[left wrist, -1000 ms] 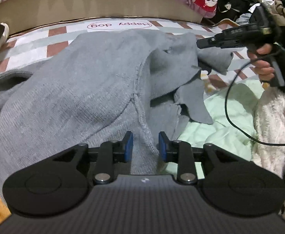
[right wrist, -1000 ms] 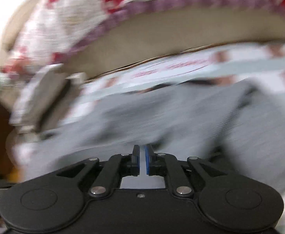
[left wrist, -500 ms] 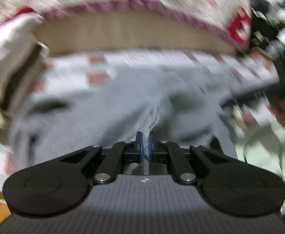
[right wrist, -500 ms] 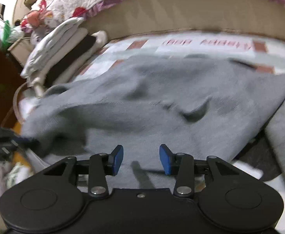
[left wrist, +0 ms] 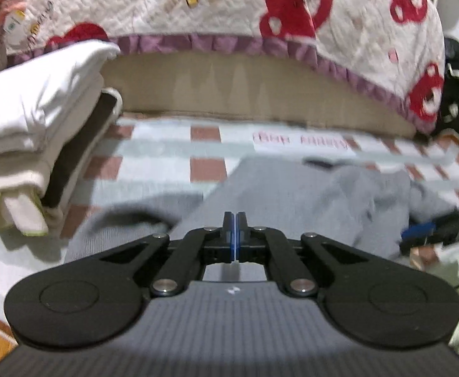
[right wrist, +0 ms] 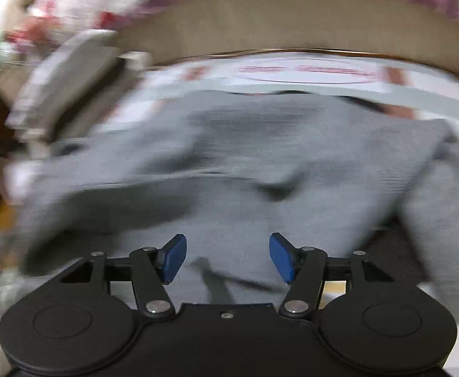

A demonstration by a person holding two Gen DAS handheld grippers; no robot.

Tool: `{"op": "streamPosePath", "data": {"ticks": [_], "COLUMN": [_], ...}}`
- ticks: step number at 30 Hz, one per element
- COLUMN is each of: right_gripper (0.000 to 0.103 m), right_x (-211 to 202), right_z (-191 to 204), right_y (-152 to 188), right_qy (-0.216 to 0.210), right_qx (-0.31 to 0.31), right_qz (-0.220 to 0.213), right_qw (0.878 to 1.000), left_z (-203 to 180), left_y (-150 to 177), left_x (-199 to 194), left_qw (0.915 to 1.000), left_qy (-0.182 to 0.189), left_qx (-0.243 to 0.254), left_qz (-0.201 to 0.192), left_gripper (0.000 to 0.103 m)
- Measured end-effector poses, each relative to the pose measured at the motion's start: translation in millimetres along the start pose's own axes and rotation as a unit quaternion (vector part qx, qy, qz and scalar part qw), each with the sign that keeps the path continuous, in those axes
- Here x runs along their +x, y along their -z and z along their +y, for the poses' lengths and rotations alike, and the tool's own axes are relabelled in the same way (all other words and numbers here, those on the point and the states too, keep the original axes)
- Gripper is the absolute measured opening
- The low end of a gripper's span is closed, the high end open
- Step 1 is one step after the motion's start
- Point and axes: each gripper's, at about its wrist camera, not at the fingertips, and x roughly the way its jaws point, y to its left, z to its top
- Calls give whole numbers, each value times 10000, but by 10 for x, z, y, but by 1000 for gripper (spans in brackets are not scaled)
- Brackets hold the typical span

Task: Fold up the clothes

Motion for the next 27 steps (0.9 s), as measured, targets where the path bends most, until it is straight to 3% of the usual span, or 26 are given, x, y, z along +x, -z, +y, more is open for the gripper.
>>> {"op": "streamPosePath", "data": {"ticks": [2,3,4,6,7,9,13,15,17,19,20,21,22,23,24,25,27], "right_gripper": [64,64,64,64,64,64,65,68,76,78,70,38,23,10,9,9,8], "right_x": [77,130,183,260,279,295,236,244,361,486,514,525,535,514,450,377,161], "right_z": [162,261,364,479,450,303,-89,-222,-315,-300,-274,-233,-193,-142,-75,-22,2], "right_y": [-14,-13,0,59,88,123,46,12,-12,-43,-51,-57,-62,-65,-62,-66,-158], "right_qy": [-324,-272,-2,753,1023,1299,1613,1447,1110,1046,988,840,693,652,755,826,803], "right_qx": [-296,-584,-982,-1620,-1678,-1513,-568,-150,187,149,72,-21,-113,-266,-501,-689,-603], "right_qz": [25,62,110,153,199,361,364,369,602,690,674,682,691,604,386,144,-344], "right_qw": [9990,9979,9951,9838,9803,9793,9846,9887,9918,9920,9928,9941,9951,9957,9951,9941,9944], "left_z": [2,4,5,27,42,60,55,11,-50,-100,-118,-120,-119,-110,-97,-82,-43], "left_y": [119,188,263,415,486,624,840,942,1032,1087,1100,1104,1104,1092,1040,981,761], "left_x": [-67,-109,-167,-301,-369,-508,-678,-644,-554,-416,-324,-207,-94,-19,12,36,-40], "left_qw": [9997,9994,9988,9972,9961,9934,9880,9847,9793,9730,9695,9661,9620,9602,9617,9636,9712], "left_qy": [71,91,87,108,114,127,103,26,-100,-335,-482,-557,-625,-710,-748,-786,-797], "left_qx": [175,277,401,638,749,1012,1450,1684,1990,2267,2391,2501,2628,2668,2595,2505,2223], "left_qz": [156,210,259,382,443,529,514,447,364,276,248,324,405,420,467,504,303], "left_gripper": [4,7,9,30,35,39,61,75,75,79,87,87,87,71,31,18,14]}}
